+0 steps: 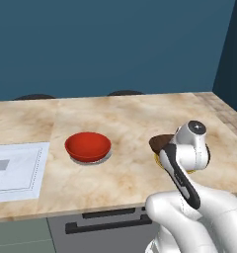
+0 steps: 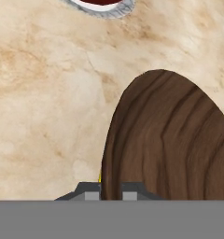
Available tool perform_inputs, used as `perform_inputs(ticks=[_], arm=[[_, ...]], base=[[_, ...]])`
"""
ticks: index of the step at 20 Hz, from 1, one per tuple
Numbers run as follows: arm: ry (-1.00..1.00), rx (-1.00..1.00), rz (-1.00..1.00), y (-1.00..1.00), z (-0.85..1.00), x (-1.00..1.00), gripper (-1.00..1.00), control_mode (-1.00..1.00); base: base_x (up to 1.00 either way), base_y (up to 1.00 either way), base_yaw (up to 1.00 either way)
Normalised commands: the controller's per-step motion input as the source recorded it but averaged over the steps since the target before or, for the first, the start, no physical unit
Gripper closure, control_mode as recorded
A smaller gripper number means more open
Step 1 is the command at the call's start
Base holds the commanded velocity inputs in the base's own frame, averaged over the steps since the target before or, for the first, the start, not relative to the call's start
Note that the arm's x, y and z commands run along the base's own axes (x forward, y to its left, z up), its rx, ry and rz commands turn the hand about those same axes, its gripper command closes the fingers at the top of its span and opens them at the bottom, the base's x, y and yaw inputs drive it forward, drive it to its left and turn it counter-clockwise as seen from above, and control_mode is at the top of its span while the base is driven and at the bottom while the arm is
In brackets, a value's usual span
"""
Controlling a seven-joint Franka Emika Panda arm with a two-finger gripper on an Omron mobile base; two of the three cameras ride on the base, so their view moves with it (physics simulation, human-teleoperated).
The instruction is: Move the bowls from the cabinet to the plates on the dining table.
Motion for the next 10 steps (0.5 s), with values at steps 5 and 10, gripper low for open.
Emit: perform_inputs(ticks=[5, 10], arm=[[0.04, 0.00, 0.00, -0.04, -0.22, 0.03, 1.00, -1.00], [0.06, 0.00, 0.00, -0.07, -0.10, 0.00, 1.00, -1.00]], base=[[0.00, 0.00, 0.00], [0.00, 0.00, 0.00]])
